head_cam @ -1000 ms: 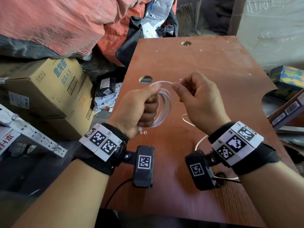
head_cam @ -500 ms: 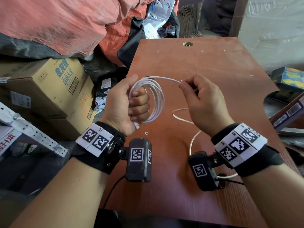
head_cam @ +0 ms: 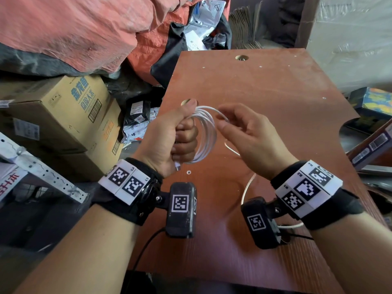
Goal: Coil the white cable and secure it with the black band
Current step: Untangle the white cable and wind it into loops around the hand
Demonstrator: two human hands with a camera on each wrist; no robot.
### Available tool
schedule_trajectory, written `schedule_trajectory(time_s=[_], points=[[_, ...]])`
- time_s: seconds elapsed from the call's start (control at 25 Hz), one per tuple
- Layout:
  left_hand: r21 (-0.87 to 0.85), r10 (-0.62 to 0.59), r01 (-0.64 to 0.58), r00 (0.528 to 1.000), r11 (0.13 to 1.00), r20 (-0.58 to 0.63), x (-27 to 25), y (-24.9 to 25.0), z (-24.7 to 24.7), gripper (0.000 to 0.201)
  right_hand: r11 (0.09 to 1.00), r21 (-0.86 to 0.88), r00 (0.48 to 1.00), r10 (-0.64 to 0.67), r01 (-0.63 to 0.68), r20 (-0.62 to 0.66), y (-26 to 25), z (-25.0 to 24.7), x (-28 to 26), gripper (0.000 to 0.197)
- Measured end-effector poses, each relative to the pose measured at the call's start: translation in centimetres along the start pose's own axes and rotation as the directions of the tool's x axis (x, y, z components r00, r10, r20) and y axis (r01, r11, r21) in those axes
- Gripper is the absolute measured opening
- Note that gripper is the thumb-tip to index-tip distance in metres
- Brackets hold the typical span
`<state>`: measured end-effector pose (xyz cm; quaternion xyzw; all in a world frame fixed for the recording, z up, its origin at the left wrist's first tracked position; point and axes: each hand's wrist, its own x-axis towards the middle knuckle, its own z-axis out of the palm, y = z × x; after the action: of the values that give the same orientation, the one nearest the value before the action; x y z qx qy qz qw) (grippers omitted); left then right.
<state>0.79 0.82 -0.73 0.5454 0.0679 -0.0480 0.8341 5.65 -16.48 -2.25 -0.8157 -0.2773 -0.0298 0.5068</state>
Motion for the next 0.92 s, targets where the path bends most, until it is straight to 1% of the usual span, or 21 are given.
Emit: schedule_trajectory(time_s=[0.04,0.08,0.12,0.2,0.24,0.32,0.4,0.48,0.56,0.64,0.68,0.76,0.84,0.92], points=[[0.007,-0.024,0.024,1.0,1.0,0.016,0.0,-0.1,0.2,0.052,0.998,0.06,0.997,-0.012,0.008,0.071,-0.2,0.2,-0.1,0.032],[0.006,-0.041,0.04,0.999,0.999,0.033,-0.1,-0.2,0.4,0.052,0.997,0.079,0.989,-0.032,0.021,0.143,-0.3,0.4,-0.1,0.037],[0.005,-0.048,0.047,0.998,0.999,0.049,-0.2,-0.4,0.5,0.051,0.997,0.059,0.978,-0.057,0.046,0.202,-0.3,0.5,-0.2,0.037],[-0.003,-0.041,0.042,0.996,0.999,0.074,-0.4,-0.6,0.5,0.049,0.995,-0.006,0.963,-0.093,0.098,0.252,-0.4,0.6,-0.3,0.025],[-0.009,-0.037,0.038,0.996,0.999,0.083,-0.5,-0.7,0.5,0.047,0.994,-0.014,0.96,-0.101,0.108,0.26,-0.4,0.5,-0.4,0.019],[-0.007,-0.025,0.026,0.996,1.0,0.085,-0.5,-0.8,0.4,0.042,0.993,-0.027,0.959,-0.106,0.117,0.263,-0.5,0.5,-0.4,0.018],[0.023,-0.025,0.024,0.996,0.999,0.083,-0.4,-1.0,0.5,0.038,0.991,-0.073,0.962,-0.09,0.112,0.259,-0.5,0.6,-0.3,0.01],[0.087,-0.024,0.019,0.998,0.996,0.064,-0.1,-1.3,0.7,0.038,0.985,-0.134,0.967,-0.072,0.107,0.243,-0.3,0.6,-0.2,0.014],[0.152,0.021,-0.025,0.999,0.988,0.03,0.2,-1.7,0.6,0.035,0.983,-0.155,0.971,-0.058,0.096,0.233,0.0,0.3,-0.1,0.016],[0.191,0.052,-0.052,0.999,0.98,0.004,0.2,-1.7,0.3,0.03,0.98,-0.174,0.97,-0.057,0.1,0.237,0.0,-0.1,-0.1,0.016],[0.191,0.042,-0.042,0.999,0.981,0.003,0.2,-1.6,0.2,0.029,0.976,-0.192,0.969,-0.055,0.103,0.239,0.0,-0.2,-0.1,0.016],[0.177,0.003,-0.008,1.0,0.984,0.028,0.1,-1.5,0.1,0.04,0.97,-0.214,0.969,-0.06,0.113,0.241,0.0,-0.3,-0.2,0.016],[0.173,-0.007,-0.002,0.999,0.985,0.051,0.0,-1.4,-0.1,0.052,0.967,-0.224,0.966,-0.065,0.124,0.252,-0.2,-0.2,-0.2,0.015],[0.215,-0.004,-0.009,0.998,0.976,0.06,-0.1,-1.3,-0.3,0.053,0.96,-0.251,0.961,-0.053,0.123,0.271,-0.2,-0.1,-0.3,0.016]])
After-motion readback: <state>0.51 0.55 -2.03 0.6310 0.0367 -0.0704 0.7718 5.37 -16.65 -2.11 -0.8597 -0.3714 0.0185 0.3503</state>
